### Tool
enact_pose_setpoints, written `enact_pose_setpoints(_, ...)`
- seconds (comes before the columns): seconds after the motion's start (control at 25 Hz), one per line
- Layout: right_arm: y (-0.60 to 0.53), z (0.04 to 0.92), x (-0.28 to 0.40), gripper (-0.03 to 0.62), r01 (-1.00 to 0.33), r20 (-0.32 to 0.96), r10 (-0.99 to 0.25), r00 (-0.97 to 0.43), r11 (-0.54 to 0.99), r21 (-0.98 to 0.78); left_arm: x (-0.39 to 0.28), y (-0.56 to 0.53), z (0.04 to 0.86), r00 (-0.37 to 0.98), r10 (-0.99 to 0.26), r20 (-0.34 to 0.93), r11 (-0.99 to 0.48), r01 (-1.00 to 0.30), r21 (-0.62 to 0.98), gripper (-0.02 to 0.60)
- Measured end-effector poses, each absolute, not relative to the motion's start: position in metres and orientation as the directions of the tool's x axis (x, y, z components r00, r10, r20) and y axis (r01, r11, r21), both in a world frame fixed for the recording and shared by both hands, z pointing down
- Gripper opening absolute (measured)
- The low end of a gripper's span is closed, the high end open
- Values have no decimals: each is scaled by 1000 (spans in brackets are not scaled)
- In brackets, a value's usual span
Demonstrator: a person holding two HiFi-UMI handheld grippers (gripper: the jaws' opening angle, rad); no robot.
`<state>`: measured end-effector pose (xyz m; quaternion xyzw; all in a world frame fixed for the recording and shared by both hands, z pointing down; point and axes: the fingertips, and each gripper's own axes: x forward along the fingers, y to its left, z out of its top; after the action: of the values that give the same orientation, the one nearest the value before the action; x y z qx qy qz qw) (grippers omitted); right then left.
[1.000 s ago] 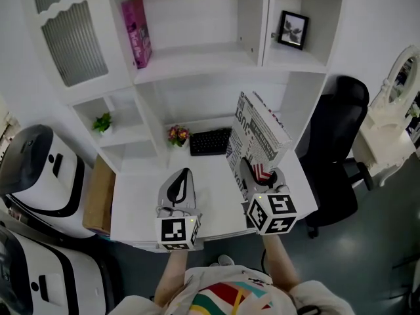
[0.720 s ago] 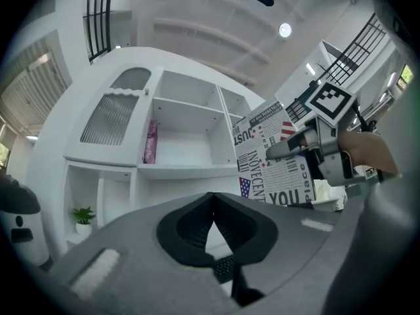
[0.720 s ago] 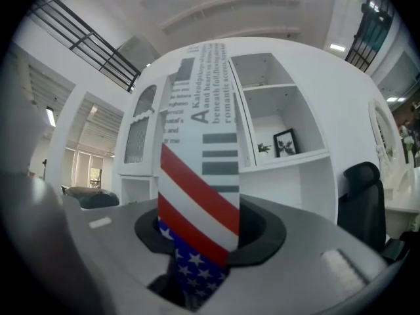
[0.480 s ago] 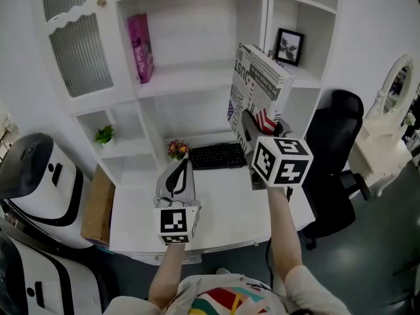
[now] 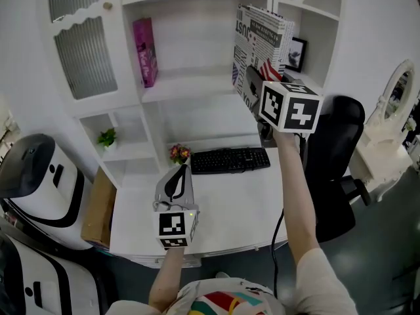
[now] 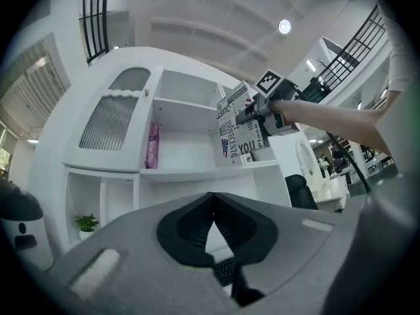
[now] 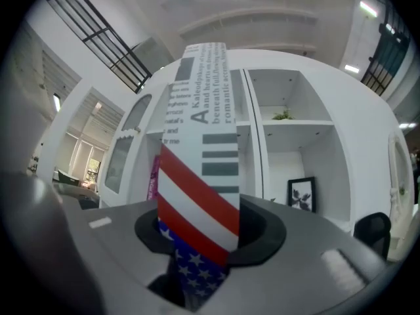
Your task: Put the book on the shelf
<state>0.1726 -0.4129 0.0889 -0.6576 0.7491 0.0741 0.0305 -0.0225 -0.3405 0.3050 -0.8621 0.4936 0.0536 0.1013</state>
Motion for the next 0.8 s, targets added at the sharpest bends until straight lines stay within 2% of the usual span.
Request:
enact_pose_setpoints(0.44,-474,72,182,156,-992,-59,-995,-82,76,100,-37,-342,326,464,-874,-141,-452,-885,-113,0)
enact_pose_setpoints(0.8,-532,86,178,156,-992,35,-992,-118,120,47,-50,-354,334,412,-905,-110,-398,-908,-128,-2)
